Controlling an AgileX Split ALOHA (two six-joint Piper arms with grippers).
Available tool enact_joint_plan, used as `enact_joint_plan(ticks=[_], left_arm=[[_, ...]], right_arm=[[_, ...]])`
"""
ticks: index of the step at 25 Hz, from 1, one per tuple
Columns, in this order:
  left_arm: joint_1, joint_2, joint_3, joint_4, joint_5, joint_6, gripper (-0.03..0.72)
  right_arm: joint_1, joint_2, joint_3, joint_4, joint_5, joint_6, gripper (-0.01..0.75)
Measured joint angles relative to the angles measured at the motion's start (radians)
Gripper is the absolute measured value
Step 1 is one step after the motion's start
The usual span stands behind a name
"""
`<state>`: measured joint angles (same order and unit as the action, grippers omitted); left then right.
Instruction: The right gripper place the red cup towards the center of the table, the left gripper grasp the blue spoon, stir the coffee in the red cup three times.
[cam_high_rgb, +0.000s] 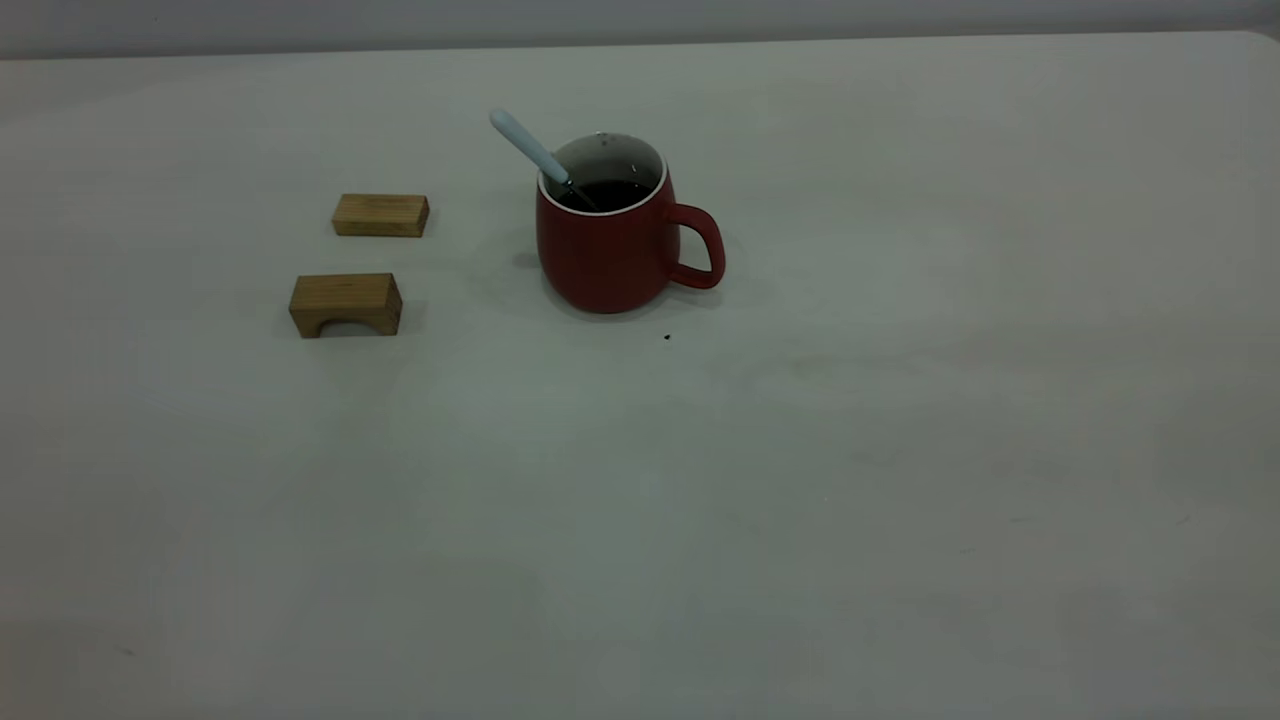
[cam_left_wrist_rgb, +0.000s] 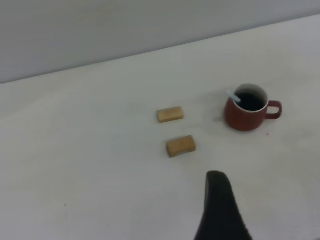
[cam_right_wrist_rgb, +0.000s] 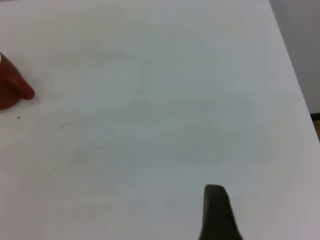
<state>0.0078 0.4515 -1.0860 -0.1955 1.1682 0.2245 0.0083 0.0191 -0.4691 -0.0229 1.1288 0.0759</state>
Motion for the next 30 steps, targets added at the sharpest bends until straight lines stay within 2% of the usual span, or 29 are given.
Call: enact_joint_plan(ticks=[8, 17, 21, 26, 30], left_arm=[[0.017, -0.446, 0.293, -0.005, 0.000, 0.000, 0.556], [0.032, -0.478, 0.543, -0.114, 0.001, -0.005, 0.556], [0.032, -0.478, 0.560, -0.109, 0.001, -0.010, 0.556], [0.023, -0.478, 0.562, -0.083, -0.027, 0.076, 0.556], [-0.052, -0.478, 0.572, -0.016, -0.052, 0.083, 0.556]], right_arm=[[0.000, 0.000, 0.000, 0.000, 0.000, 0.000, 0.541], [0.000, 0.000, 0.000, 0.001, 0.000, 0.000, 0.541], [0.000, 0.000, 0.000, 0.001, 0.000, 0.000, 0.541], [0.000, 0.000, 0.000, 0.001, 0.000, 0.000, 0.541], [0.000, 0.000, 0.000, 0.001, 0.000, 0.000, 0.541]])
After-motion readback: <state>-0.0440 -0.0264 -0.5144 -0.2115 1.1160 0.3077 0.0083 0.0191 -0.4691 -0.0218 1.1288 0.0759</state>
